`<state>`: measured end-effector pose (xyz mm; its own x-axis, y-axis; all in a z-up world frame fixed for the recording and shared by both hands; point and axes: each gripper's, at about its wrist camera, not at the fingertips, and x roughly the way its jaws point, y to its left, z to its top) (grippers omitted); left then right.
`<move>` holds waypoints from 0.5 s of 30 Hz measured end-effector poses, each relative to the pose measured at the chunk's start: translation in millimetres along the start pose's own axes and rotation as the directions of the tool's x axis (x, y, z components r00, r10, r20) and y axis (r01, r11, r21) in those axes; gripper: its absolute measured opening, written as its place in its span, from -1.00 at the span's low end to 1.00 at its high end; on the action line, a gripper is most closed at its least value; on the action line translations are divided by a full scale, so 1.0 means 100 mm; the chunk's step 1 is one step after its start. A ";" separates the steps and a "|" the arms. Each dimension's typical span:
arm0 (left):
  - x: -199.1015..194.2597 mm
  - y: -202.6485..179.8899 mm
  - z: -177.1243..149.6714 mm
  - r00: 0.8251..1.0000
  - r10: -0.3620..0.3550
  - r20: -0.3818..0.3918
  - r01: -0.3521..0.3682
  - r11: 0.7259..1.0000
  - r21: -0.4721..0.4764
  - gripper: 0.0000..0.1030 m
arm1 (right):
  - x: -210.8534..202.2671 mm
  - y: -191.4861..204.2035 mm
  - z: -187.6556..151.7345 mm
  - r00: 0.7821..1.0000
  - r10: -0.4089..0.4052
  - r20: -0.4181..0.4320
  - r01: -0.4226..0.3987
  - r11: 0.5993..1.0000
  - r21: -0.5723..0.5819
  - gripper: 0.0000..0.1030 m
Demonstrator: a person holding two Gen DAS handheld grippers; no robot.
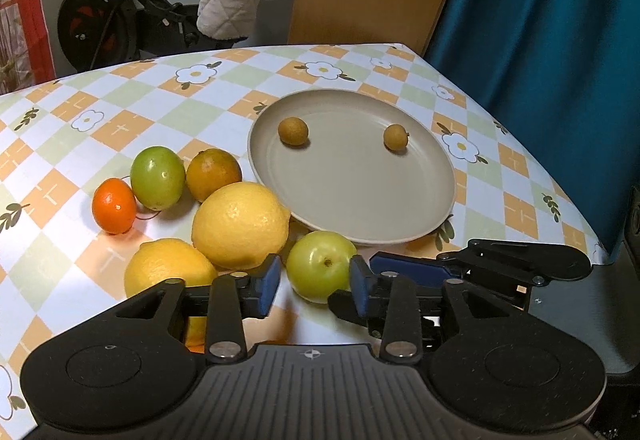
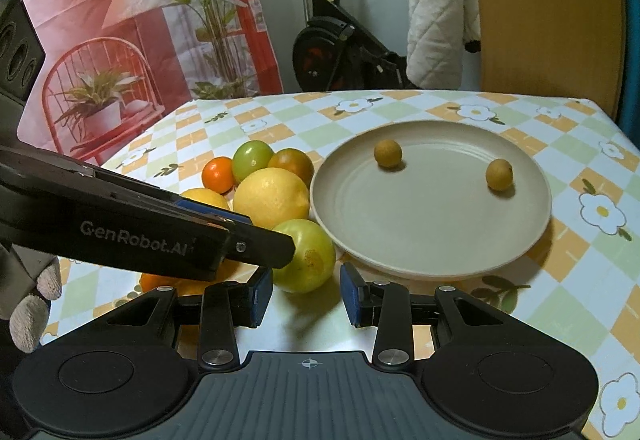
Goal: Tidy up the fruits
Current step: 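Grasp the green apple with the left gripper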
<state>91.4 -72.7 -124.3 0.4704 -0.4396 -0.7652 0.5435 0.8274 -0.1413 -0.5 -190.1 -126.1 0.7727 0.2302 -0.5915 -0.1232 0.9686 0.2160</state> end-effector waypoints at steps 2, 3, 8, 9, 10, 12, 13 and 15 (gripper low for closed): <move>0.01 0.00 0.00 1.000 -0.002 -0.002 0.002 1.000 0.001 -0.15 | 0.02 0.00 -0.01 1.000 0.005 -0.001 -0.005 1.000 0.003 -0.34; 0.02 0.00 0.00 1.000 -0.002 -0.004 0.002 1.000 0.002 -0.15 | 0.03 0.00 -0.01 1.000 0.009 0.000 -0.009 1.000 0.004 -0.34; 0.08 -0.02 0.00 1.000 0.005 -0.014 -0.005 1.000 0.016 -0.06 | 0.06 0.00 0.00 1.000 0.024 0.007 -0.024 1.000 0.006 -0.34; 0.09 -0.02 0.00 1.000 0.005 -0.015 -0.005 1.000 0.016 -0.06 | 0.07 0.00 0.00 1.000 0.026 0.007 -0.026 1.000 0.007 -0.33; 0.10 -0.02 0.00 1.000 0.004 -0.017 -0.004 1.000 0.015 -0.05 | 0.07 0.00 0.00 1.000 0.027 0.007 -0.027 1.000 0.008 -0.33; 0.13 -0.03 -0.01 1.000 0.004 -0.021 -0.004 1.000 0.018 -0.05 | 0.08 0.00 -0.01 1.000 0.028 0.007 -0.028 1.000 0.010 -0.33; 0.14 -0.03 -0.01 1.000 0.003 -0.022 -0.003 1.000 0.020 -0.05 | 0.09 0.00 -0.01 1.000 0.028 0.007 -0.028 1.000 0.011 -0.33; 0.17 -0.04 -0.01 1.000 0.003 -0.025 -0.002 1.000 0.024 -0.05 | 0.10 0.00 -0.01 1.000 0.028 0.006 -0.029 1.000 0.013 -0.33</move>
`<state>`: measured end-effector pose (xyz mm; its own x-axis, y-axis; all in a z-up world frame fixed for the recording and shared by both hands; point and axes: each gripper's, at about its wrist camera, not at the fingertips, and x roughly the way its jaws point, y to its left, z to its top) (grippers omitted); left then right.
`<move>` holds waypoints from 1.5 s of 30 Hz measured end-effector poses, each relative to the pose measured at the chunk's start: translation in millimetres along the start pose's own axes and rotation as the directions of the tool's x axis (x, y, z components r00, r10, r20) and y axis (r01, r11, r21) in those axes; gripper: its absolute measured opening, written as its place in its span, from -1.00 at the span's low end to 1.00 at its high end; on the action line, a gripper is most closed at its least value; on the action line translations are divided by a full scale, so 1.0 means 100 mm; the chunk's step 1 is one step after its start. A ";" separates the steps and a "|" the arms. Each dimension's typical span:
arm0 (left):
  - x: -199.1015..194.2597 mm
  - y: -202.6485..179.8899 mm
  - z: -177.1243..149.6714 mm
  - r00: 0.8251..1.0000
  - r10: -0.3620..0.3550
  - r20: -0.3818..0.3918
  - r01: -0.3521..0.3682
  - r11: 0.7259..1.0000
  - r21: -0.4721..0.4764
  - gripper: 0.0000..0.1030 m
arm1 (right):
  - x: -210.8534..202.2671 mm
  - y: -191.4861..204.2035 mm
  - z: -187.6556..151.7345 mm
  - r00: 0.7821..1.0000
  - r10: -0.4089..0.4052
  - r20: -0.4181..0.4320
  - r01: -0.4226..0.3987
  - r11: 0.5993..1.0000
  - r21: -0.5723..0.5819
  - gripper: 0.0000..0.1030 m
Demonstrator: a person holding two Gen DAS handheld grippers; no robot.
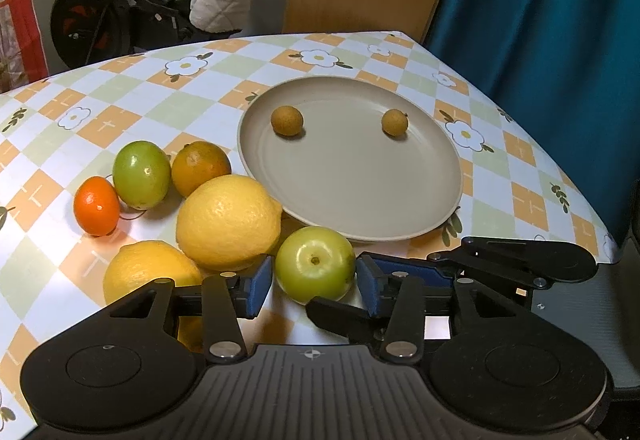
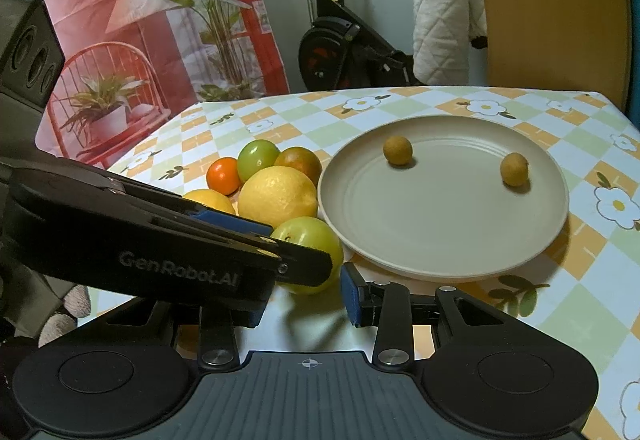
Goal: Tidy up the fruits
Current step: 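Grasp the green apple with the left gripper, then carry the green apple onto the beige plate and open the left gripper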
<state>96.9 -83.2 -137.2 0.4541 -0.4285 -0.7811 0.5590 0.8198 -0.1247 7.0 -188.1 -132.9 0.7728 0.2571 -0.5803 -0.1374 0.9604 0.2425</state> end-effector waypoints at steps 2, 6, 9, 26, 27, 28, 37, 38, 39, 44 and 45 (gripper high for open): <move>0.03 -0.01 0.00 1.000 0.001 -0.002 -0.001 1.000 0.000 -0.05 | 0.02 0.00 0.00 1.000 0.002 0.000 -0.002 1.000 0.003 -0.31; 0.04 0.00 -0.02 1.000 0.002 0.005 -0.002 1.000 -0.002 -0.06 | 0.03 0.00 -0.01 1.000 0.002 0.002 -0.002 1.000 0.006 -0.27; 0.02 -0.01 -0.03 1.000 0.006 0.009 -0.006 1.000 -0.001 -0.06 | 0.03 0.01 -0.01 1.000 0.009 -0.001 -0.009 1.000 -0.002 -0.26; -0.13 -0.15 0.18 0.996 0.029 0.084 -0.036 0.996 0.078 -0.07 | -0.13 -0.01 0.16 0.996 -0.002 0.089 0.006 0.999 -0.040 -0.27; -0.11 -0.15 0.21 0.996 0.028 0.088 -0.035 0.996 0.083 -0.07 | -0.13 -0.03 0.18 0.996 -0.008 0.093 0.012 0.999 -0.042 -0.27; -0.10 -0.15 0.25 0.996 0.027 0.090 -0.035 0.996 0.088 -0.07 | -0.12 -0.05 0.21 0.995 -0.013 0.096 0.017 0.999 -0.043 -0.27; 0.16 -0.11 0.54 0.996 0.049 0.076 -0.056 0.994 0.095 -0.07 | 0.13 -0.27 0.45 0.995 -0.037 0.095 0.041 0.998 -0.039 -0.27; 0.19 -0.10 0.57 0.996 0.052 0.072 -0.058 0.994 0.090 -0.07 | 0.17 -0.30 0.47 0.995 -0.037 0.091 0.040 0.999 -0.034 -0.27; 0.23 -0.08 0.59 0.996 0.055 0.069 -0.061 0.994 0.086 -0.07 | 0.22 -0.33 0.50 0.996 -0.036 0.086 0.039 0.999 -0.031 -0.27; 0.38 -0.02 0.70 0.995 0.088 0.056 -0.092 0.992 0.084 -0.07 | 0.45 -0.40 0.61 0.997 -0.041 0.058 0.043 0.999 -0.032 -0.27; 0.40 -0.01 0.71 0.994 0.092 0.053 -0.096 0.992 0.081 -0.07 | 0.49 -0.41 0.63 0.998 -0.042 0.053 0.043 0.999 -0.032 -0.27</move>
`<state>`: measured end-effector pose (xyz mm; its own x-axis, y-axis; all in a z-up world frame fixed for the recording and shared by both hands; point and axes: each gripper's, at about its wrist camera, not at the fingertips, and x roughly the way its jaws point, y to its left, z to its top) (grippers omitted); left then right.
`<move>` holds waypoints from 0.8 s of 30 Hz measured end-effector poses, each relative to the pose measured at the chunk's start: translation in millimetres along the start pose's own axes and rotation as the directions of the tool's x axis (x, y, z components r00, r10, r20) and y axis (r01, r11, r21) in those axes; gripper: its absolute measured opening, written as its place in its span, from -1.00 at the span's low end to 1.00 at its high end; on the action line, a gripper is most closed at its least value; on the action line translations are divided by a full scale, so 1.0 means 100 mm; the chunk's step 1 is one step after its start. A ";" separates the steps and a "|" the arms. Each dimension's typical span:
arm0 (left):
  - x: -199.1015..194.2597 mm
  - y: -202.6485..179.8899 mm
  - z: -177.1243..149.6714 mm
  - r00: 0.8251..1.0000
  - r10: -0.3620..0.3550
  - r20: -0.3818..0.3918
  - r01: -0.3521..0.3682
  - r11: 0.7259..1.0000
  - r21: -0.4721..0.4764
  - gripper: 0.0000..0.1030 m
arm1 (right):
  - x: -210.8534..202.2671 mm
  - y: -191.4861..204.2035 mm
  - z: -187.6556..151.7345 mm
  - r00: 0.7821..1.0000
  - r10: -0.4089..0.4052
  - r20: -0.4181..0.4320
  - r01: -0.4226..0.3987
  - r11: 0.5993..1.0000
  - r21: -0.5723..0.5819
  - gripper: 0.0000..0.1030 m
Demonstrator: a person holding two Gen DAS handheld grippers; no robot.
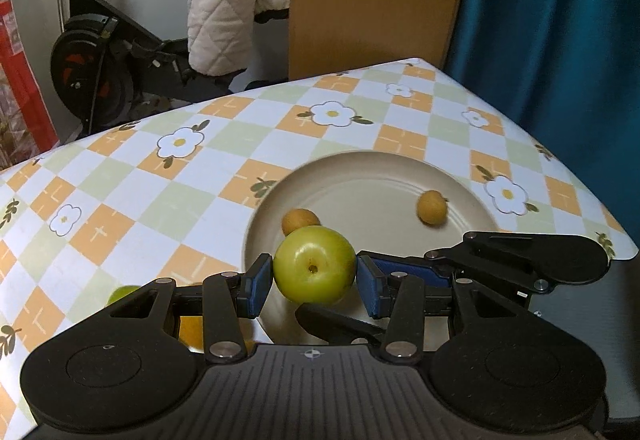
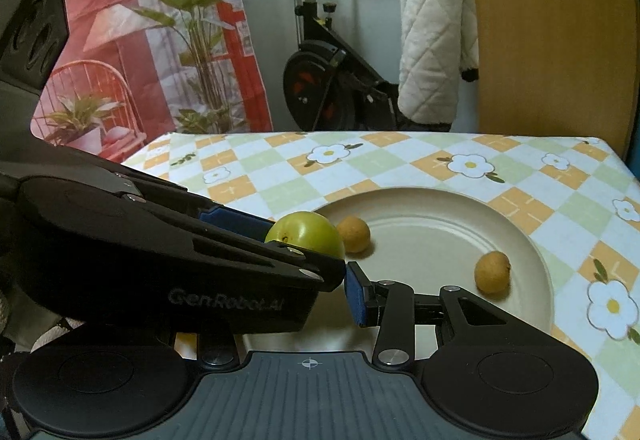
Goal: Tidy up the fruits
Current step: 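Carry the green apple onto the beige plate and open the left gripper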
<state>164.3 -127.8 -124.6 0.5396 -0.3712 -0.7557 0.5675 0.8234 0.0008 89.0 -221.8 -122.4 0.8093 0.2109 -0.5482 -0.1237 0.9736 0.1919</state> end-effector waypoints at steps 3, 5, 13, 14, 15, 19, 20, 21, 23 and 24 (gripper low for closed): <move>0.07 0.04 0.02 1.000 0.007 -0.011 -0.007 1.000 -0.011 -0.07 | 0.10 -0.02 0.03 1.000 -0.001 -0.015 0.001 1.000 -0.001 -0.27; 0.10 0.06 0.02 1.000 0.009 -0.017 -0.010 1.000 -0.018 -0.07 | 0.15 -0.03 0.03 1.000 -0.001 -0.025 0.001 1.000 -0.002 -0.27; 0.18 0.11 0.04 1.000 0.015 -0.019 -0.016 0.999 -0.047 -0.06 | 0.25 -0.03 0.04 0.999 -0.019 -0.041 0.020 1.000 0.016 -0.26; 0.19 0.11 0.04 1.000 0.016 -0.018 -0.017 0.998 -0.053 -0.06 | 0.26 -0.02 0.05 0.999 -0.025 -0.042 0.025 1.000 0.019 -0.26; 0.19 0.12 0.04 1.000 0.016 -0.016 -0.017 0.998 -0.057 -0.06 | 0.25 -0.01 0.06 0.999 -0.030 -0.044 0.031 0.999 0.018 -0.25; 0.15 0.10 0.05 1.000 0.024 -0.005 -0.024 0.998 -0.055 -0.06 | 0.25 0.03 0.08 0.997 -0.060 -0.051 0.060 0.998 0.005 -0.25; 0.12 0.10 0.05 1.000 0.024 -0.001 -0.024 0.998 -0.053 -0.06 | 0.23 0.04 0.08 0.996 -0.067 -0.050 0.068 0.998 0.005 -0.25; 0.08 0.11 0.05 1.000 0.023 0.005 -0.023 0.998 -0.054 -0.06 | 0.21 0.04 0.09 0.996 -0.074 -0.049 0.074 0.997 0.008 -0.25; 0.01 0.13 0.06 1.000 0.022 0.017 -0.021 0.998 -0.059 -0.06 | 0.16 0.02 0.10 0.996 -0.078 -0.043 0.079 0.997 0.018 -0.25; -0.03 0.14 0.06 0.999 0.021 0.024 -0.020 0.998 -0.063 -0.06 | 0.13 0.02 0.10 0.996 -0.080 -0.038 0.081 0.996 0.024 -0.25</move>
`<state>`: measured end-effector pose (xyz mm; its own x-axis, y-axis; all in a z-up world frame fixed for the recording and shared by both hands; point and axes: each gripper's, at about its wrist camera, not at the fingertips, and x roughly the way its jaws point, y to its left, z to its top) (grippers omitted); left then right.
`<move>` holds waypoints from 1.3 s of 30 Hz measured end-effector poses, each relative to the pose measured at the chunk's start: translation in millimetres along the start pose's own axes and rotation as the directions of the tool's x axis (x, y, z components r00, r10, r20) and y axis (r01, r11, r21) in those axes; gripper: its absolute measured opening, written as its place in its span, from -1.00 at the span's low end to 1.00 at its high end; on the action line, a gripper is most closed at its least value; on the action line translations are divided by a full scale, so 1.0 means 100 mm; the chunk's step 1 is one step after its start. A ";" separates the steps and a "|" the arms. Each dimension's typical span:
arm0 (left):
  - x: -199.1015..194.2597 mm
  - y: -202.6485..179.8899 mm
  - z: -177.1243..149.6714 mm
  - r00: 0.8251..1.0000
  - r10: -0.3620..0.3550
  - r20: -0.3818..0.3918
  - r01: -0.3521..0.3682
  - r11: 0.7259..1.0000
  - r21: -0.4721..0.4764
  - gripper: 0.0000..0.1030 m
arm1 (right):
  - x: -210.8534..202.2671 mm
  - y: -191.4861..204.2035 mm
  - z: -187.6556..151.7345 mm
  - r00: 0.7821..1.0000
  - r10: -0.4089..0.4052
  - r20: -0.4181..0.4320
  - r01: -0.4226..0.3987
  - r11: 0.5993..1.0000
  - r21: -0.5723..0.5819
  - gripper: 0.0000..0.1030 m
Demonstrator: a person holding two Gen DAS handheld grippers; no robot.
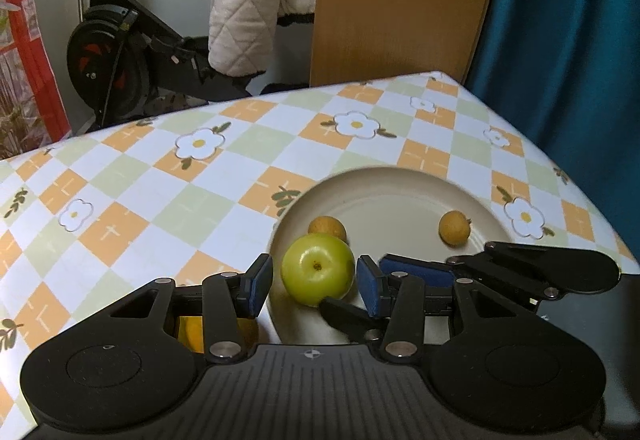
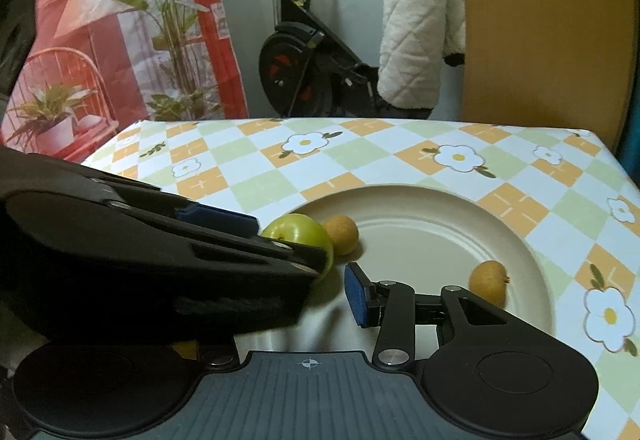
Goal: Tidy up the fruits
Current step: 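Carry the green apple onto the beige plate and open the left gripper, then move the left gripper back toward the dark orange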
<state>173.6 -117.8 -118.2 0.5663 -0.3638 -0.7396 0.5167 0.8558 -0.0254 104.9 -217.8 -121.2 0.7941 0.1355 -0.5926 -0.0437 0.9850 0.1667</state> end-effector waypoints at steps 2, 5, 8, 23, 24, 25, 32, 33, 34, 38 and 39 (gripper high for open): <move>-0.10 0.03 0.00 1.000 -0.001 0.015 0.002 1.000 -0.008 -0.06 | -0.07 0.00 -0.01 1.000 -0.001 0.011 0.001 1.000 0.009 -0.25; -0.27 0.06 -0.02 0.999 -0.003 0.042 0.003 1.000 -0.017 -0.06 | -0.20 0.01 -0.03 1.000 0.000 0.031 -0.001 1.000 0.017 -0.24; -0.47 0.11 -0.06 0.997 -0.004 0.072 0.006 0.999 -0.031 -0.06 | -0.34 0.03 -0.07 0.999 0.007 0.053 -0.009 0.999 0.032 -0.24; -1.22 0.34 -0.65 0.985 0.037 0.166 -0.011 0.987 -0.159 -0.06 | -0.82 0.40 -0.37 0.993 0.076 0.092 -0.077 0.997 0.007 -0.24; -1.24 0.35 -0.70 0.985 0.043 0.166 -0.015 0.986 -0.166 -0.06 | -0.82 0.43 -0.40 0.993 0.079 0.086 -0.080 0.997 0.005 -0.24; -1.25 0.36 -0.74 0.985 0.047 0.164 -0.019 0.985 -0.170 -0.06 | -0.83 0.45 -0.42 0.993 0.083 0.078 -0.084 0.996 0.005 -0.24; -1.31 0.46 -1.00 0.987 0.061 0.150 -0.031 0.979 -0.200 -0.06 | -0.87 0.58 -0.52 0.994 0.095 0.051 -0.095 0.995 -0.008 -0.24; -1.30 0.48 -1.03 0.987 0.065 0.145 -0.034 0.978 -0.208 -0.06 | -0.87 0.60 -0.54 0.994 0.095 0.048 -0.095 0.995 -0.013 -0.24; -1.30 0.50 -1.08 0.988 0.068 0.140 -0.037 0.975 -0.217 -0.06 | -0.88 0.62 -0.55 0.994 0.096 0.044 -0.095 0.995 -0.018 -0.24; -1.29 0.57 -1.22 0.989 0.077 0.125 -0.045 0.970 -0.238 -0.06 | -0.91 0.71 -0.62 0.995 0.097 0.025 -0.096 0.995 -0.034 -0.24; -1.30 0.57 -1.24 0.989 0.080 0.124 -0.049 0.971 -0.235 -0.06 | -0.91 0.73 -0.63 0.995 0.097 0.020 -0.096 0.995 -0.037 -0.24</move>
<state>49.7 23.8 -107.2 0.6813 -0.3368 -0.6500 0.3224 0.9352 -0.1466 -9.1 -151.7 -105.2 0.7981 0.2281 -0.5576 -0.1424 0.9707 0.1934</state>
